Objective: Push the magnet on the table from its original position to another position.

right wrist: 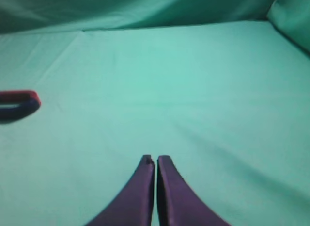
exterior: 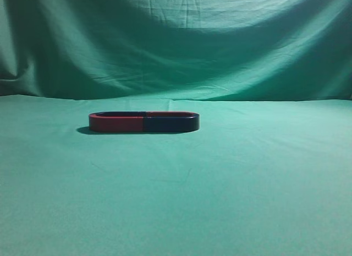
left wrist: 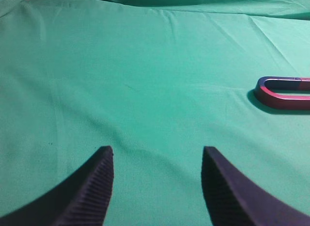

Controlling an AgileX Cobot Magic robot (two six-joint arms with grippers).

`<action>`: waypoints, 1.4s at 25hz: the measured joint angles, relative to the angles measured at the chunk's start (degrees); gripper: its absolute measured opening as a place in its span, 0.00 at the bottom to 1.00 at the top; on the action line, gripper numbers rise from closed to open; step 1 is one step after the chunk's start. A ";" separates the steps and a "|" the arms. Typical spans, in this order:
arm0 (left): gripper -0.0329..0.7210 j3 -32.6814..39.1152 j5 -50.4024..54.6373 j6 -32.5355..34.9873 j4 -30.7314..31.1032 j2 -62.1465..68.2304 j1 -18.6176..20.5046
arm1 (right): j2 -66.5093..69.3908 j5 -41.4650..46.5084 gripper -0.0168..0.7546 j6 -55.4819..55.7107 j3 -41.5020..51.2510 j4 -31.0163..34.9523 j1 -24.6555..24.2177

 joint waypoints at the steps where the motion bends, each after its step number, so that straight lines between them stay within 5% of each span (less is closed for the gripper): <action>1: 0.54 0.00 0.00 0.00 0.00 0.00 0.00 | 0.00 0.00 0.02 0.00 0.56 0.04 0.00; 35: 0.54 0.00 0.00 0.00 0.00 0.00 0.00 | -0.02 -1.19 0.02 0.84 0.66 0.18 0.00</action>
